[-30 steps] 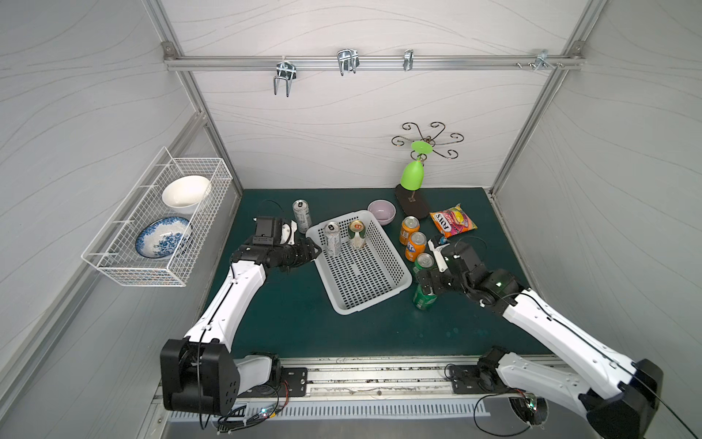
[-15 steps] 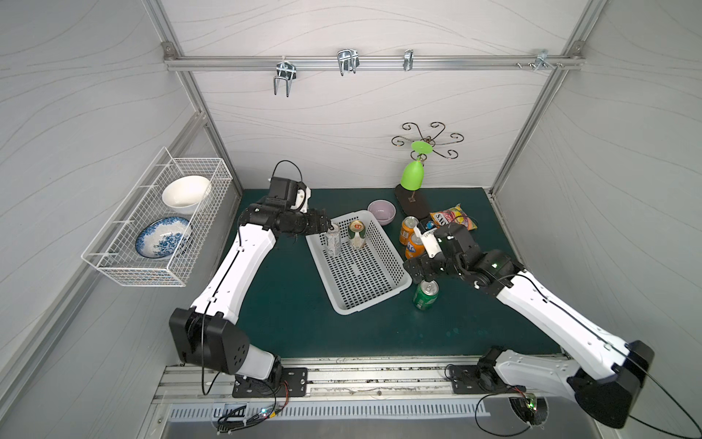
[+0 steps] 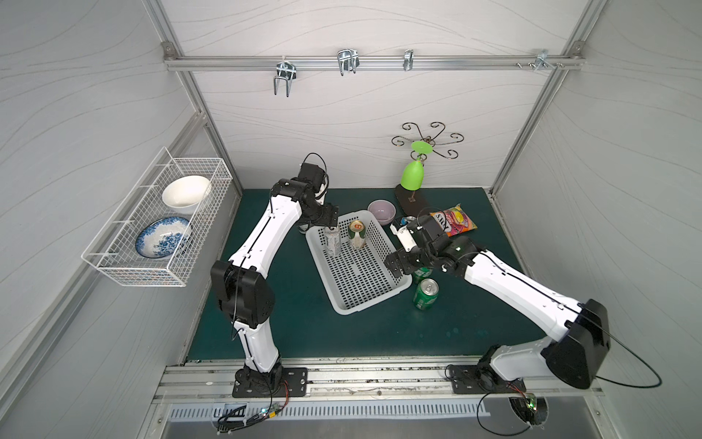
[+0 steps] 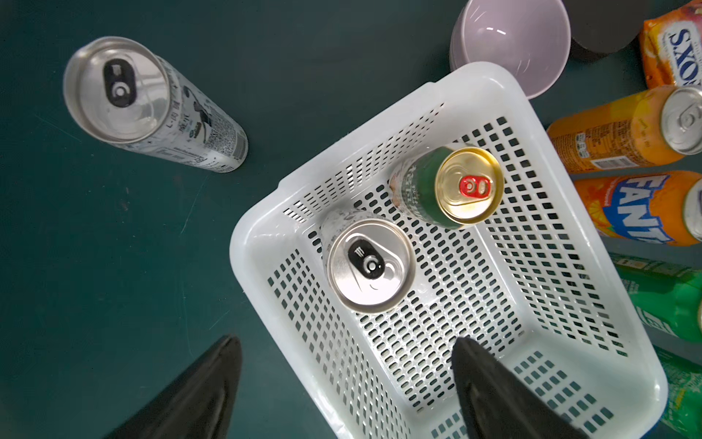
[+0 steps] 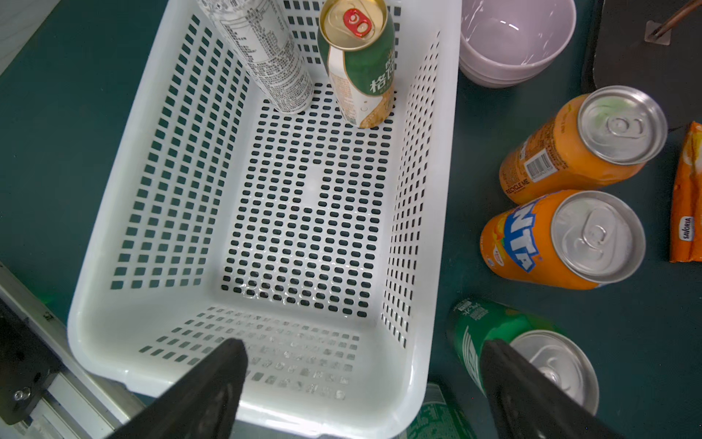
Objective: Take out the drinks from the basket
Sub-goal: Pick up the drink from the basket.
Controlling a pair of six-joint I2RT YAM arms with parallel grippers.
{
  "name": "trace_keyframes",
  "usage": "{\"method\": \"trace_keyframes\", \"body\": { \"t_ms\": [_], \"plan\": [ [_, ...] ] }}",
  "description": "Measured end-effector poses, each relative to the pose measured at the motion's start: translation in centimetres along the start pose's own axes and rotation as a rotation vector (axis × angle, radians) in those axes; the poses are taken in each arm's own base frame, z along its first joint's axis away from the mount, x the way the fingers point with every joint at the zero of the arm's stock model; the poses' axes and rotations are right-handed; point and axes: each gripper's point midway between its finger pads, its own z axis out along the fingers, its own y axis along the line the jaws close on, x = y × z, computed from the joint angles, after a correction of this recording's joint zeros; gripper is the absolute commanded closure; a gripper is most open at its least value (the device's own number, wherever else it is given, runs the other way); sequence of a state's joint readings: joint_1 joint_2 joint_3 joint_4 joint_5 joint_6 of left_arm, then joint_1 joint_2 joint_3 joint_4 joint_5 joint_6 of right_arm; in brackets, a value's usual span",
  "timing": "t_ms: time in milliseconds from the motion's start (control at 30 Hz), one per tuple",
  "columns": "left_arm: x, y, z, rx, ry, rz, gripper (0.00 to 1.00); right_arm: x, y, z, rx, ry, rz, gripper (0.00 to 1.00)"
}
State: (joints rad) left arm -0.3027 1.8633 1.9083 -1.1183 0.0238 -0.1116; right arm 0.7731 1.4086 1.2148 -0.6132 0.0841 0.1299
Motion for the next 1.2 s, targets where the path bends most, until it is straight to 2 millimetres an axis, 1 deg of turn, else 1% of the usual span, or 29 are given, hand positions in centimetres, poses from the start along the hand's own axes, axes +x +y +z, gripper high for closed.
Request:
{"method": "trace_keyframes", "body": {
  "t_ms": [200,333,567,733,1033,1200],
  "plan": [
    [-0.1,-0.1,2.8,-0.038,0.064,0.031,0.09,0.0,0.2,1.6,-0.008,0.023,-0.001,0.01],
    [0.1,-0.2,4.3,-0.054,0.102,0.05,0.09,0.3,0.2,2.7,-0.009,0.045,-0.003,0.01],
    [0.2,-0.5,5.7,-0.081,0.131,0.078,0.14,1.0,0.1,4.2,-0.005,0.083,-0.006,0.01],
    [0.3,-0.6,6.5,-0.103,0.147,0.095,0.17,1.0,0.1,4.3,-0.005,0.084,-0.006,0.01],
    [1.2,-0.4,8.0,-0.131,0.195,0.109,0.27,0.9,0.1,4.3,-0.005,0.079,-0.006,0.01],
    [1.3,-0.5,8.5,-0.137,0.205,0.113,0.36,0.9,0.1,4.3,-0.005,0.079,-0.006,0.01]
  ]
}}
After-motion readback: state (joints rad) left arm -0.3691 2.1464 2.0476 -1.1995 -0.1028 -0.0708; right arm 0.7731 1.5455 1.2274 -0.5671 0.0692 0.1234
